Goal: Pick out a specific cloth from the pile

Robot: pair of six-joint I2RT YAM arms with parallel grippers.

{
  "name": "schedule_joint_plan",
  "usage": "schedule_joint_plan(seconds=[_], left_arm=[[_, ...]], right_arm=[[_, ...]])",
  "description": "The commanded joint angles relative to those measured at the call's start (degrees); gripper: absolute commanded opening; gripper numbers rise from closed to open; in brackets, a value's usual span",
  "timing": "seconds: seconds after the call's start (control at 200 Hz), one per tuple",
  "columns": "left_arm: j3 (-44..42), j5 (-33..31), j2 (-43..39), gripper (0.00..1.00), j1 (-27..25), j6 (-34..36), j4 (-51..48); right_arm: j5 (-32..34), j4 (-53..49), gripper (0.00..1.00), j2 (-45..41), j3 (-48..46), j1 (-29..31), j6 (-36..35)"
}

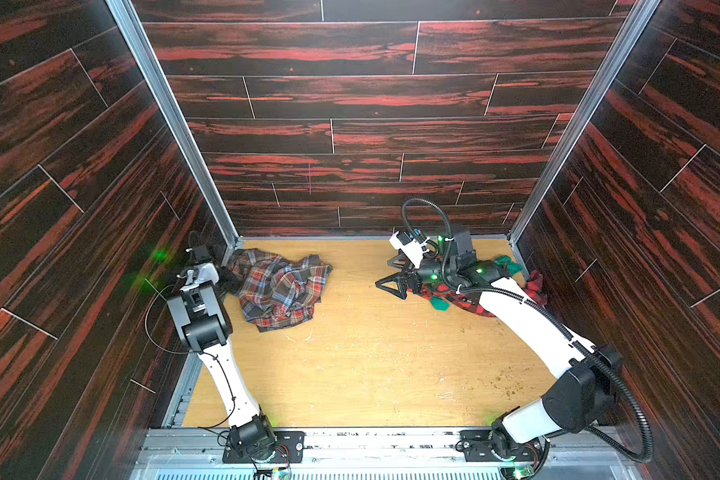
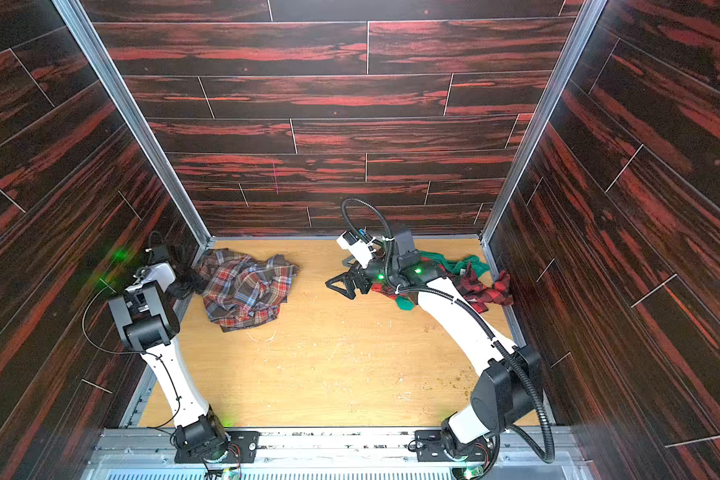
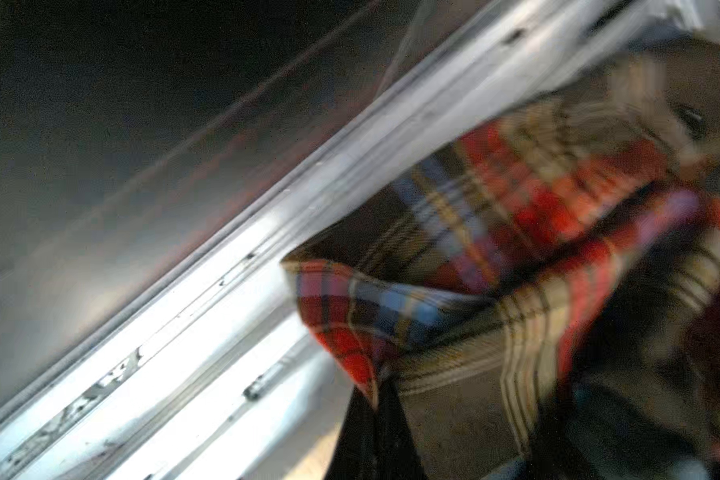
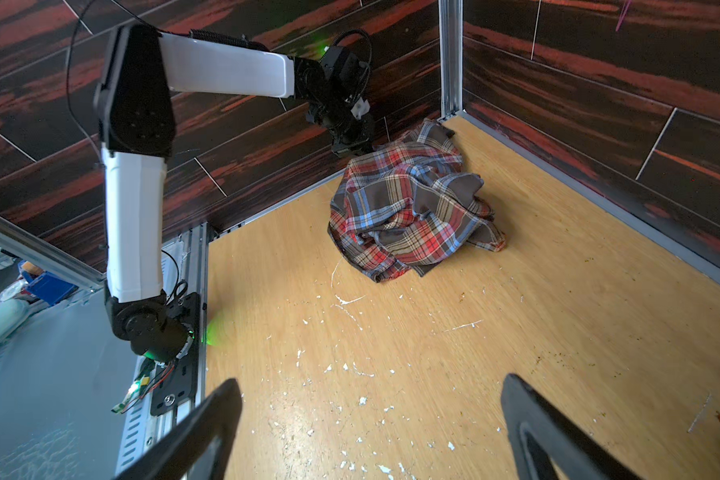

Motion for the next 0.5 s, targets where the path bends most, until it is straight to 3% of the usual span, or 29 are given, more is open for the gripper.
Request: schedule_joint_plan(seconds=[0.0, 0.256, 0.376, 0.496], left_arm=[[-5.0, -2.8, -10.6, 0.0, -3.4, 6.6, 5.7], [-17.9, -6.3, -28.8, 0.0, -10.5, 23.4, 13.1], [-21.9, -3.0, -35.5, 0.0, -14.4, 30.3, 14.6], [-23.5, -0.6, -39.0, 0.0, -20.3, 40.0, 9.5]], right_arm=[[-0.6, -1.0, 0.98, 0.1, 0.2, 0.2, -1.6], [-0.2, -0.9, 0.98, -1.3, -1.3, 0.1, -3.2], [-0.1, -0.4, 0.98, -1.6, -2.2, 0.1, -3.6], [-0.5, 0.1, 0.98, -2.0, -3.2, -0.2, -3.7]])
